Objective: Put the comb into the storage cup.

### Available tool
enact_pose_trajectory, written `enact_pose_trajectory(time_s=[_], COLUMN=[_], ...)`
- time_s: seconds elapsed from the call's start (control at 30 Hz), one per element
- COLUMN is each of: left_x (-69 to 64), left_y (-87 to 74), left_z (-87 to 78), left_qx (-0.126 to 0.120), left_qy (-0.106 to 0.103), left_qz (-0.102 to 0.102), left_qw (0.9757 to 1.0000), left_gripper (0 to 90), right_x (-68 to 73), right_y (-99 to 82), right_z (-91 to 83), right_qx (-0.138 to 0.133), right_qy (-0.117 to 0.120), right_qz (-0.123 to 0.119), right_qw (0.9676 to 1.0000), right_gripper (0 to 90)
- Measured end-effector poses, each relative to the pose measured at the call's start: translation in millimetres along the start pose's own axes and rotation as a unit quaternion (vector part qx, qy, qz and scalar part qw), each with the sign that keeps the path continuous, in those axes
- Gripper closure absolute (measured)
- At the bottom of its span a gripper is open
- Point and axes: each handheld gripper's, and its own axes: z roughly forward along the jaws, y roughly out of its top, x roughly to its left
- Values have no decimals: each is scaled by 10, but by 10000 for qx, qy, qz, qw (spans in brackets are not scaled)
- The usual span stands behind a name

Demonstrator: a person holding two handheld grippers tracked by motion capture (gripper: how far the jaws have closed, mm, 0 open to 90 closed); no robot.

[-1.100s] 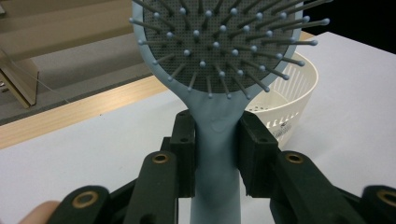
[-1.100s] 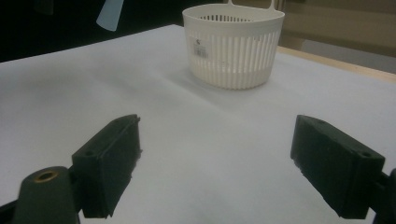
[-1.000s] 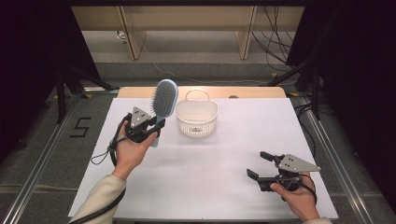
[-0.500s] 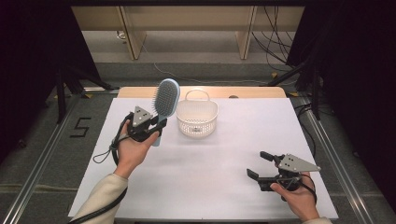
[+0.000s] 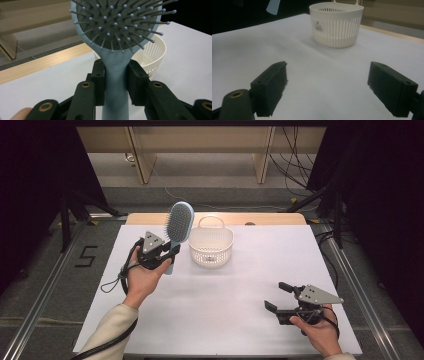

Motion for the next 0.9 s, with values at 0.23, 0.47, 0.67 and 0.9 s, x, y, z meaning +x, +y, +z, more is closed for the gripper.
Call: enact_pose_trajectory(time_s=[0.23, 0.47, 0.67, 0.9], left_x=[-16, -30, -38, -50], left_y=[12, 34, 55, 84], left_z=[16, 28, 39, 59], left_qx=[-8, -45, -75, -102], left_qy=[-25, -46, -57, -91], left_qz=[-6, -4, -5, -2], left_qw=[10000, 10000, 10000, 9999], left_gripper=[699, 699, 699, 699], right_x=[-4, -5, -6, -7], right_y=[0, -2, -1, -3], right_z=[-3, -3, -4, -5], right_qx=[10, -2, 6, 18], right_qy=[-5, -12, -20, -14], right_qz=[-6, 9, 13, -1], right_qw=[10000, 10000, 10000, 10000], right_gripper=[165, 165, 165, 165])
